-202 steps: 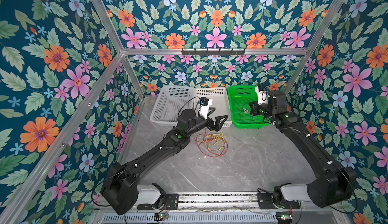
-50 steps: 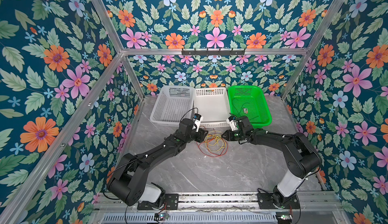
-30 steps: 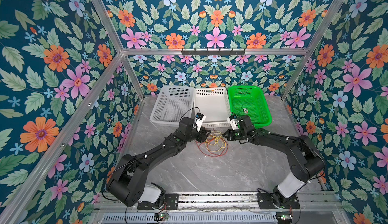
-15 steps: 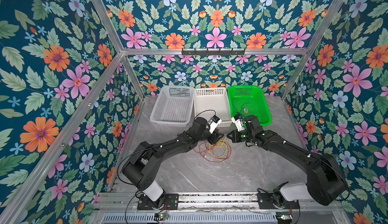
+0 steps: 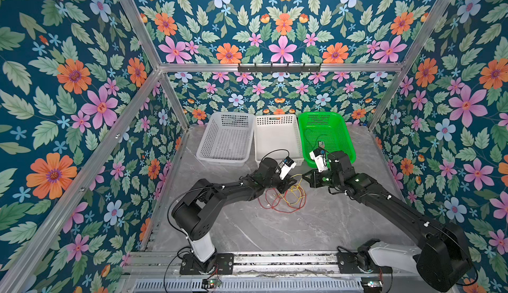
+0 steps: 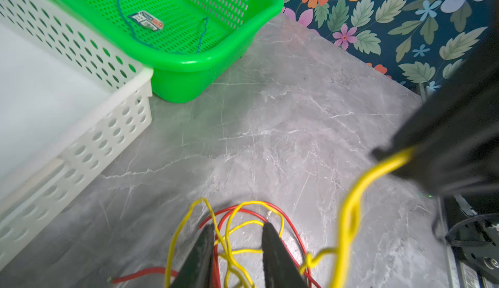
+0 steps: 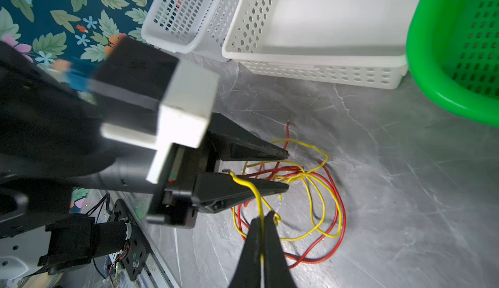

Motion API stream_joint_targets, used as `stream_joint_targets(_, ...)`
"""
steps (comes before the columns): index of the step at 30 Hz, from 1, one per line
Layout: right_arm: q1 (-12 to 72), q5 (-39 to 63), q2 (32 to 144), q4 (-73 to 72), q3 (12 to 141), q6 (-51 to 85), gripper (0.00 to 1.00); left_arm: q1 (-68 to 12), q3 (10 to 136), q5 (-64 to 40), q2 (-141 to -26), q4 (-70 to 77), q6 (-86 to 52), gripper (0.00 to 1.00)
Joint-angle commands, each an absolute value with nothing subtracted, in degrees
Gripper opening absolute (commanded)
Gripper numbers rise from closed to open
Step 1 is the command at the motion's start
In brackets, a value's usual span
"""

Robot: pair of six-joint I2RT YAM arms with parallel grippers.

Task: Untangle and sort cables by color
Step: Untie the cable from multiple cables.

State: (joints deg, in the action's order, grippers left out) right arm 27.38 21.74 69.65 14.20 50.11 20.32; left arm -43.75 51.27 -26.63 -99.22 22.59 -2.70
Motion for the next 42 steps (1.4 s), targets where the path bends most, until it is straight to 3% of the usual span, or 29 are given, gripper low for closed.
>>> stream_joint_targets(1,27.4,19.3,67.7,16.0,51.6,19.0,0.0,-43.7,50.2,-26.7,-99.9,25.6,-3.4,0.3)
stream_joint_targets(13,27.3,13.6,60.2,22.9,58.5,17.4,0.0,-43.7,45.3,-26.9,-103.5,32.1,-5.6,0.25)
stream_joint_targets(42,27.3,5.7,54.1,35.8,80.0,10.3,0.0,-43.7,36.5,-27.1,-105.8,42.6,-9.9,0.17)
